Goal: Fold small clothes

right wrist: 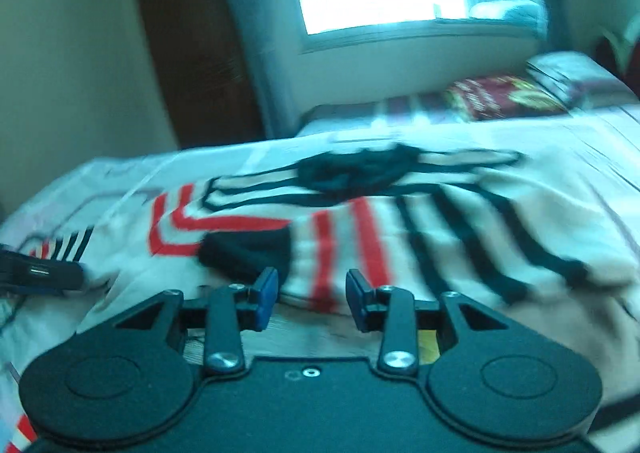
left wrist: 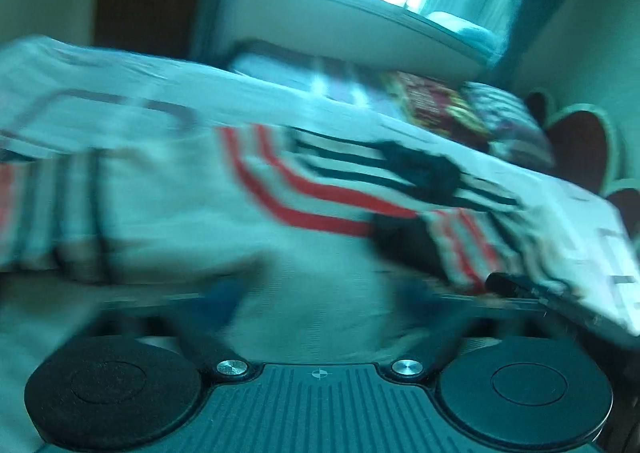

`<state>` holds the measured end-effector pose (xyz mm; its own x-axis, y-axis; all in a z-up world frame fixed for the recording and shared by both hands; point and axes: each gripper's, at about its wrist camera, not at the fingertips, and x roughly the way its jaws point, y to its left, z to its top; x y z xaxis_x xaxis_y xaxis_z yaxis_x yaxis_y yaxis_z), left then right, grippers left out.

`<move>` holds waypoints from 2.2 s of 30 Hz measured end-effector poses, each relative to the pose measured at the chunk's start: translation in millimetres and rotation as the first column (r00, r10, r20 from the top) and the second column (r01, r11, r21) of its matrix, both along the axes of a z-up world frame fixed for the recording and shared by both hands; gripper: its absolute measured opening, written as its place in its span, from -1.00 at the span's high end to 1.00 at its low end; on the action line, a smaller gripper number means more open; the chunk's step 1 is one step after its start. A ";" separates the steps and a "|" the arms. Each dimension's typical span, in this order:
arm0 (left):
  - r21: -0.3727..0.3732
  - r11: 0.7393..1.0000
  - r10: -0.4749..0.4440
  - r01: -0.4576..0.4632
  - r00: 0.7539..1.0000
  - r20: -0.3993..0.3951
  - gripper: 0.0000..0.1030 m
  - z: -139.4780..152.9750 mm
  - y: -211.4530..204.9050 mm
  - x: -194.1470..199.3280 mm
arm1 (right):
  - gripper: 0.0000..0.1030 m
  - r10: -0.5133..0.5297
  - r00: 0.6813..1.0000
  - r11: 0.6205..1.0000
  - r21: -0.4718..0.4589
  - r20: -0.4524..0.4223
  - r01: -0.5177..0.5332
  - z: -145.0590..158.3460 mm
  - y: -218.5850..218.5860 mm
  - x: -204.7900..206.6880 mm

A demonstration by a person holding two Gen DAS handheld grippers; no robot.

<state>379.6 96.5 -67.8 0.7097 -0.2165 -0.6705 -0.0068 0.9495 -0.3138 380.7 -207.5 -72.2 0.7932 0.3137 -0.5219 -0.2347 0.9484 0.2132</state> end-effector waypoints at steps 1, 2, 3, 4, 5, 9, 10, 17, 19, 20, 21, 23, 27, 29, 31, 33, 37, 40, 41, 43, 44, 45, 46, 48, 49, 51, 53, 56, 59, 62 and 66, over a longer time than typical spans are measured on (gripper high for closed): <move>-0.042 0.999 -0.019 0.018 1.000 -0.016 -0.04 -5.0 -9.5 9.4 | 0.26 -0.026 1.000 1.000 0.018 -0.008 0.026 1.8 -12.4 -4.2; -0.080 0.996 -0.033 0.031 0.999 -0.026 -0.04 -11.2 -19.9 19.6 | 0.26 -0.052 0.999 0.998 0.035 -0.015 0.052 2.9 -23.1 -7.3; -0.108 0.994 -0.039 0.035 0.999 -0.036 -0.04 -16.3 -28.9 27.6 | 0.26 -0.077 0.997 0.996 0.053 -0.022 0.078 2.4 -33.0 -9.4; -0.150 0.988 -0.041 0.032 0.998 -0.054 -0.04 -23.1 -36.6 37.1 | 0.26 -0.099 0.995 0.992 0.071 -0.029 0.101 3.3 -44.2 -12.6; -0.193 0.981 -0.035 0.022 0.997 -0.064 -0.04 -28.7 -42.9 43.4 | 0.26 -0.119 0.992 0.988 0.092 -0.037 0.122 3.4 -53.4 -14.5; -0.283 0.959 0.004 -0.027 0.996 -0.084 -0.05 -44.3 -62.3 69.1 | 0.25 -0.205 0.975 0.950 0.222 -0.086 0.219 0.8 -97.1 -22.1; -0.284 0.958 0.011 -0.035 0.996 -0.086 -0.05 -46.9 -66.1 75.3 | 0.24 -0.227 0.969 0.935 0.256 -0.102 0.246 -1.4 -108.5 -23.3; -0.229 0.973 0.002 -0.012 0.999 -0.041 0.89 -40.2 -75.0 98.0 | 0.13 -0.295 0.936 0.815 0.461 -0.191 0.351 -19.3 -166.5 -21.2; -0.168 0.986 -0.003 0.002 1.000 -0.003 0.89 -30.3 -74.2 96.4 | 0.12 -0.298 0.925 0.733 0.564 -0.237 0.381 -29.0 -183.1 -18.9; -0.156 0.988 0.000 0.001 1.000 0.008 0.89 -26.7 -69.5 94.8 | 0.12 -0.294 0.919 0.695 0.602 -0.261 0.393 -34.3 -190.6 -17.2; -0.147 0.989 0.003 -0.001 1.000 0.014 0.89 -26.6 -67.5 94.1 | 0.12 -0.288 0.914 0.662 0.630 -0.286 0.405 -39.4 -196.0 -14.4; -0.135 0.991 0.002 -0.003 1.000 -0.007 0.89 -27.8 -58.3 93.7 | 0.15 -0.284 0.903 0.608 0.668 -0.321 0.429 -48.8 -204.4 -9.0; -0.134 0.991 0.004 -0.009 0.999 -0.041 0.89 -41.6 -50.2 90.6 | 0.22 -0.283 0.895 0.554 0.703 -0.345 0.446 -53.8 -213.6 -4.2; -0.142 0.990 0.014 -0.019 0.999 -0.037 0.89 -45.2 -46.9 84.5 | 0.56 -0.303 0.886 0.579 0.671 -0.350 0.463 -52.8 -210.0 -2.1; -0.149 0.988 0.029 -0.030 1.000 -0.011 0.89 -42.2 -45.4 78.5 | 0.86 -0.323 0.892 0.634 0.627 -0.317 0.452 -48.3 -204.3 -1.4; -0.119 0.992 0.035 -0.034 0.999 0.012 0.89 -38.5 -46.8 71.6 | 0.86 -0.335 0.905 0.687 0.589 -0.262 0.425 -37.7 -198.6 -5.4; -0.070 0.997 0.040 -0.040 0.999 0.003 0.88 -51.6 -51.1 70.1 | 0.89 -0.350 0.885 0.731 0.500 -0.308 0.464 -44.8 -193.0 2.5; -0.040 0.999 0.032 -0.031 0.999 0.016 0.88 -50.4 -55.9 70.0 | 0.90 -0.330 0.894 0.733 0.515 -0.303 0.445 -48.3 -197.1 -0.4; -0.048 0.998 0.034 -0.033 0.999 0.013 0.88 -50.3 -54.8 70.3 | 0.89 -0.312 0.899 0.737 0.519 -0.308 0.433 -46.7 -198.4 -2.0; -0.065 0.997 0.035 -0.035 0.999 -0.003 0.82 -48.5 -50.6 70.5 | 0.71 -0.263 0.910 0.747 0.529 -0.321 0.403 -43.4 -203.9 -4.7; -0.071 0.997 0.040 -0.041 0.999 -0.011 0.79 -46.5 -47.3 68.9 | 0.65 -0.231 0.920 0.768 0.520 -0.318 0.373 -39.8 -207.9 -8.4; -0.068 0.996 0.053 -0.054 0.998 -0.014 0.66 -44.4 -43.6 65.7 | 0.57 -0.218 0.929 0.799 0.493 -0.298 0.345 -33.6 -209.8 -15.8; -0.053 0.995 0.083 -0.084 0.996 -0.009 0.42 -40.9 -38.3 58.7 | 0.54 -0.222 0.939 0.829 0.457 -0.263 0.324 -25.9 -213.1 -24.8; -0.016 0.988 0.151 -0.151 0.988 0.029 0.00 -32.7 -27.0 43.7 | 0.50 -0.219 0.955 0.875 0.392 -0.201 0.283 -11.7 -224.2 -38.9; -0.006 0.985 0.171 -0.171 0.984 0.056 -0.05 -28.2 -23.1 38.6 | 0.46 -0.209 0.961 0.888 0.378 -0.180 0.264 -6.5 -230.0 -39.4; -0.007 0.989 0.147 -0.147 0.985 0.088 -0.05 -22.6 -24.3 40.6 | 0.30 -0.197 0.970 0.905 0.354 -0.145 0.236 1.7 -241.0 -25.6; 0.004 0.994 0.107 -0.108 0.989 0.106 -0.05 -20.0 -35.5 49.8 | 0.23 -0.184 0.976 0.900 0.379 -0.118 0.215 6.1 -252.4 -2.6; 0.048 0.997 0.049 -0.057 0.986 0.159 -0.04 -16.5 -61.9 60.7 | 0.23 -0.161 0.983 0.901 0.393 -0.091 0.184 3.1 -257.3 44.3; 0.123 0.991 0.033 -0.049 0.991 0.127 -0.04 -26.7 -83.6 73.1 | 0.24 -0.126 0.983 0.889 0.423 -0.137 0.173 -11.0 -259.5 87.1; 0.172 0.981 0.072 -0.093 0.990 0.125 -0.04 -32.6 -87.4 75.6 | 0.17 -0.089 0.980 0.869 0.467 -0.176 0.162 -21.2 -260.2 118.5; 0.231 0.968 0.071 -0.095 0.991 0.113 -0.04 -39.0 -93.1 78.1 | 0.51 -0.017 0.977 0.862 0.491 -0.212 0.122 -31.5 -254.3 145.1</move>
